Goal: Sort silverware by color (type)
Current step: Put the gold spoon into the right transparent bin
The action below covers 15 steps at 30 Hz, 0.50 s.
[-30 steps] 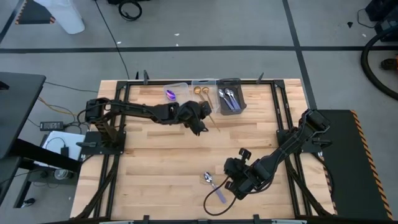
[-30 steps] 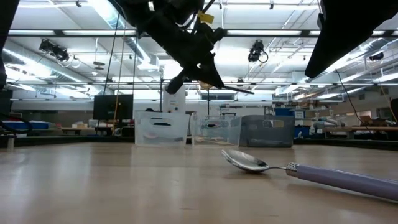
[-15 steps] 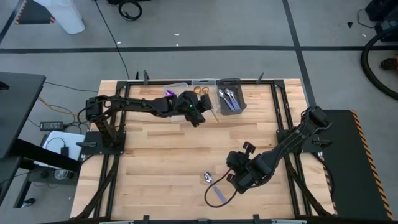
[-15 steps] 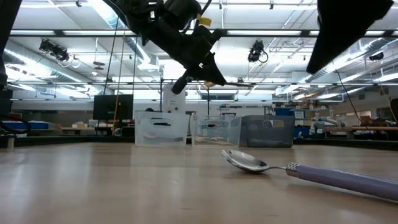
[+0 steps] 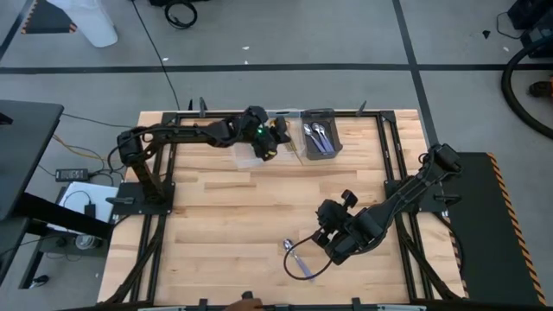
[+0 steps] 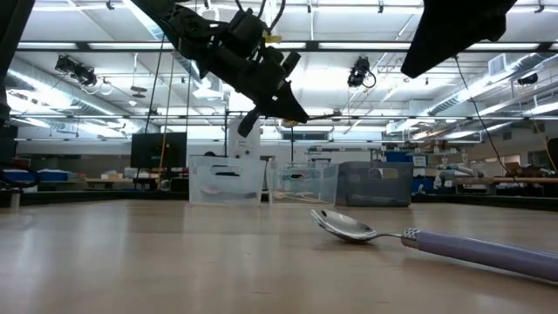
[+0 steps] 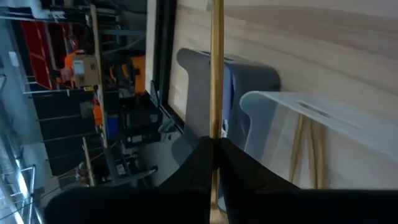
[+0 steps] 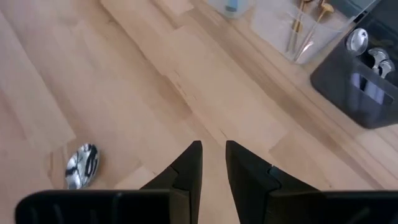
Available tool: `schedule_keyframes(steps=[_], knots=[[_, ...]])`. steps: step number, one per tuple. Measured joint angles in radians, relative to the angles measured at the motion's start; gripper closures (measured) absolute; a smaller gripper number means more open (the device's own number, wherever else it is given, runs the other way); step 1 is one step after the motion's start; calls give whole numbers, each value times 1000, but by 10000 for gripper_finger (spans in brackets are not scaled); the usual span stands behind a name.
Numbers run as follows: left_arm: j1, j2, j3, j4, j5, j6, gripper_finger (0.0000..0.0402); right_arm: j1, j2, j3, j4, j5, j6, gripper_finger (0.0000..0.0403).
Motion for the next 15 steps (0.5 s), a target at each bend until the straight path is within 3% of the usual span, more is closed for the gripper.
schedule_keyframes(steps=[15], knots=[[160,9,0,36,362,-38,379,-30,0,0,2,28,-1,321]])
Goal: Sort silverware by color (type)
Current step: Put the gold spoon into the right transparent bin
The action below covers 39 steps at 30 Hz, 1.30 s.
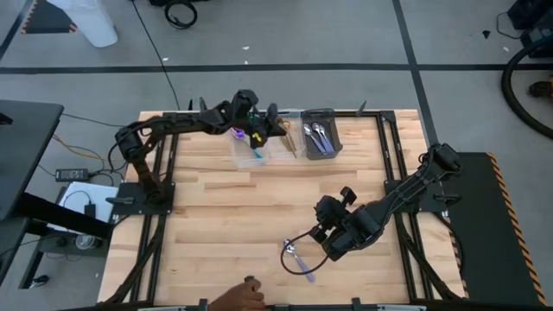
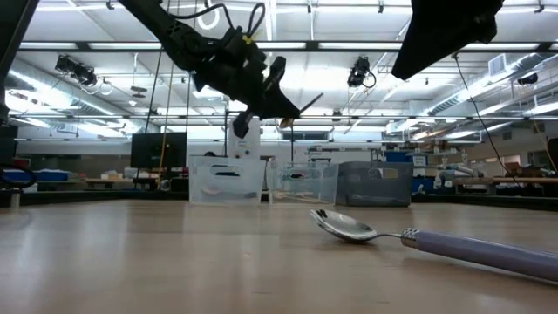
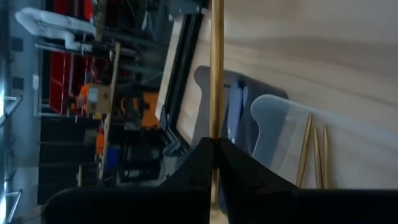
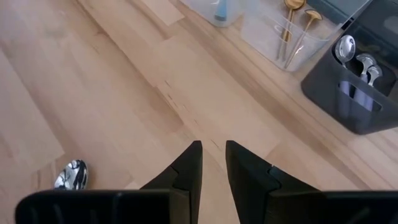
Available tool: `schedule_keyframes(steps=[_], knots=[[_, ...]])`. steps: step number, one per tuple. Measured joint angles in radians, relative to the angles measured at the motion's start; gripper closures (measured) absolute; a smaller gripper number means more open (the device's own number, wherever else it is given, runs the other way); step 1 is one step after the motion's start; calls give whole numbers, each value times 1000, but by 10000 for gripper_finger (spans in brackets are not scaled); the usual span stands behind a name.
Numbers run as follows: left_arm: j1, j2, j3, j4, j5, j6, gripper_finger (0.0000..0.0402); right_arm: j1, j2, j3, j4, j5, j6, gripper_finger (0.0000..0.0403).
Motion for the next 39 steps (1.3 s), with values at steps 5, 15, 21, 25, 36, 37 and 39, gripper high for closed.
schedule_keyframes(steps=[5,15,21,25,36,37,39], knots=[[37,0,0,8,112,-26,379,0,0,0,0,1,11,321],[57,101,-1,83,177,-47,379,-13,1,0,8,0,16,321],[69,163,49,106,171,-51,379,-17,1,0,8,-8,16,321],[71,197,150,-4,168,-23,379,-20,1,0,9,-19,17,321],[69,339,457,-507,0,149,379,-22,1,1,7,-28,25,321],[64,349,477,-534,-22,158,379,-22,1,1,8,-28,25,321],[53,369,516,-577,-57,169,379,-22,1,1,4,-27,25,321]])
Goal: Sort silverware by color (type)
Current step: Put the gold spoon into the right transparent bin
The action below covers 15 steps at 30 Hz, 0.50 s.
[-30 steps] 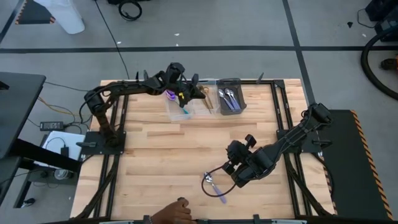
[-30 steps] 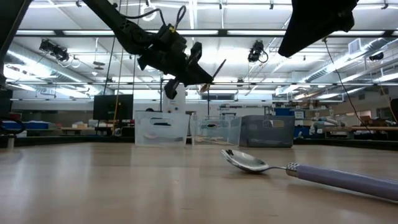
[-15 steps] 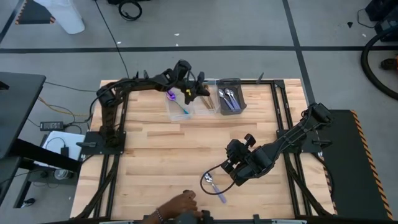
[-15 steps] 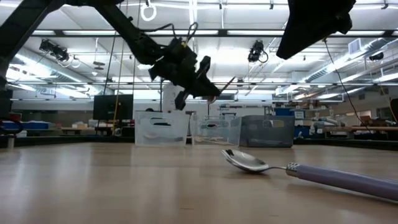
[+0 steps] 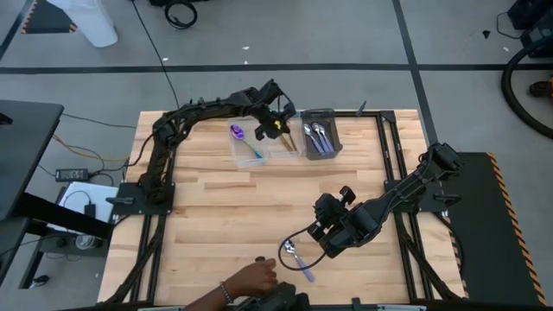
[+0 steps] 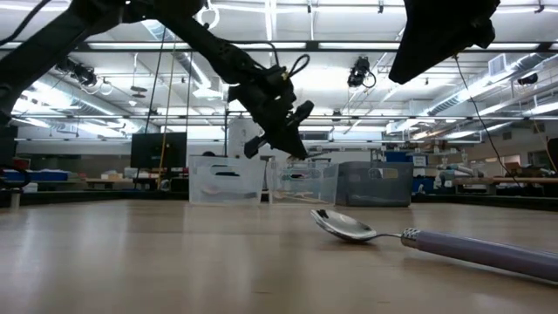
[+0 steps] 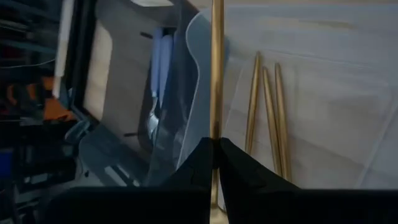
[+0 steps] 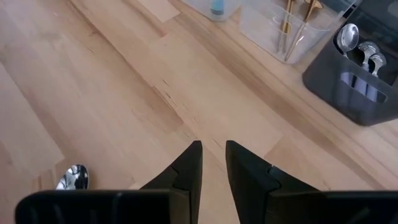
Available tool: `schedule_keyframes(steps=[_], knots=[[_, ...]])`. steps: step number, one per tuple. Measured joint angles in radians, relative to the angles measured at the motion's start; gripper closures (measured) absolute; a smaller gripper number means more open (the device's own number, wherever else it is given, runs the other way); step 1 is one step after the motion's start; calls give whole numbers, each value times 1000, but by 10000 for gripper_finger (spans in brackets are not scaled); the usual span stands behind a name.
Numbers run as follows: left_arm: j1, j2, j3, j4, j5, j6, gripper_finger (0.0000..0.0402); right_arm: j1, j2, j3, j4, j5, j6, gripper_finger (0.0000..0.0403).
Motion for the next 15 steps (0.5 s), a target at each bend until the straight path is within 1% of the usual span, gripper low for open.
schedule_keyframes(steps=[6,11,15], knots=[[-18,51,110,-136,-75,26,379,0,0,0,-1,1,1,321],[-15,73,172,-202,-85,-14,379,-1,0,0,-1,1,0,321],[-11,74,176,-204,-71,-48,379,-5,0,0,-3,1,-2,321]])
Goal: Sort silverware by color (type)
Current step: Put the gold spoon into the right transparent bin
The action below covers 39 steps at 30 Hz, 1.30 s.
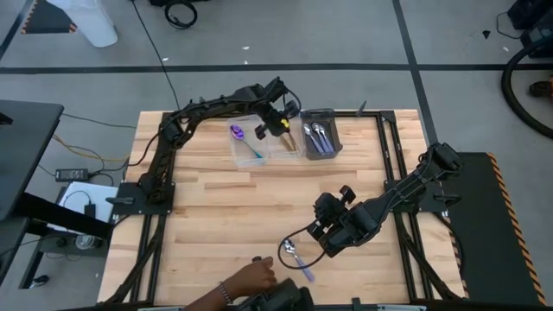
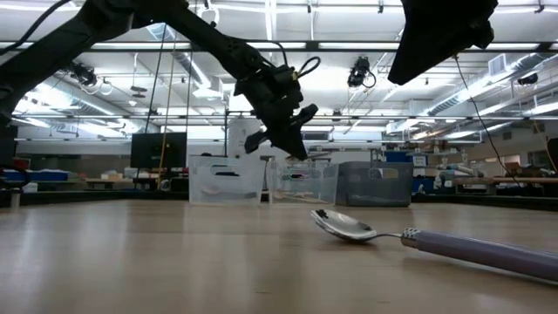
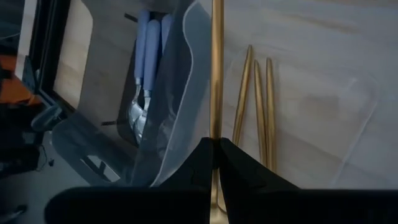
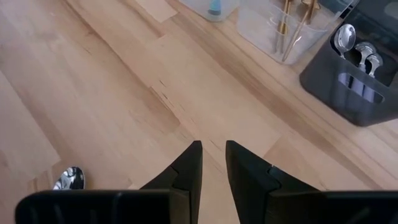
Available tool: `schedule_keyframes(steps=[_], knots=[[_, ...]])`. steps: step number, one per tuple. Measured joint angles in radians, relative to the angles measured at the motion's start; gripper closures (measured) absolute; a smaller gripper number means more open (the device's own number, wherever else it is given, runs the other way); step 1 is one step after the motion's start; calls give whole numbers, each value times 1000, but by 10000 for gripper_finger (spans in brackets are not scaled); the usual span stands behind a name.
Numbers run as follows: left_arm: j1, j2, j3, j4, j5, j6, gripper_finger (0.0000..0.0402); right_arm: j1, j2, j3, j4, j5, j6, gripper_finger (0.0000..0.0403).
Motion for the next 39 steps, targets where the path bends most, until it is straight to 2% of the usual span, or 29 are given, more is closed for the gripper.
schedule_keyframes(steps=[11,16,22,32,39], knots=[[29,3,0,10,-9,-187,379,0,0,0,1,1,-6,321],[24,16,0,10,-9,-190,379,0,0,0,9,3,-7,321],[16,55,0,12,-63,-176,379,0,0,-1,18,3,-8,321],[18,63,-1,-10,-65,-187,378,-2,0,-1,21,2,-26,321],[19,63,-1,-16,-85,-200,348,-5,0,-1,21,0,-27,321]])
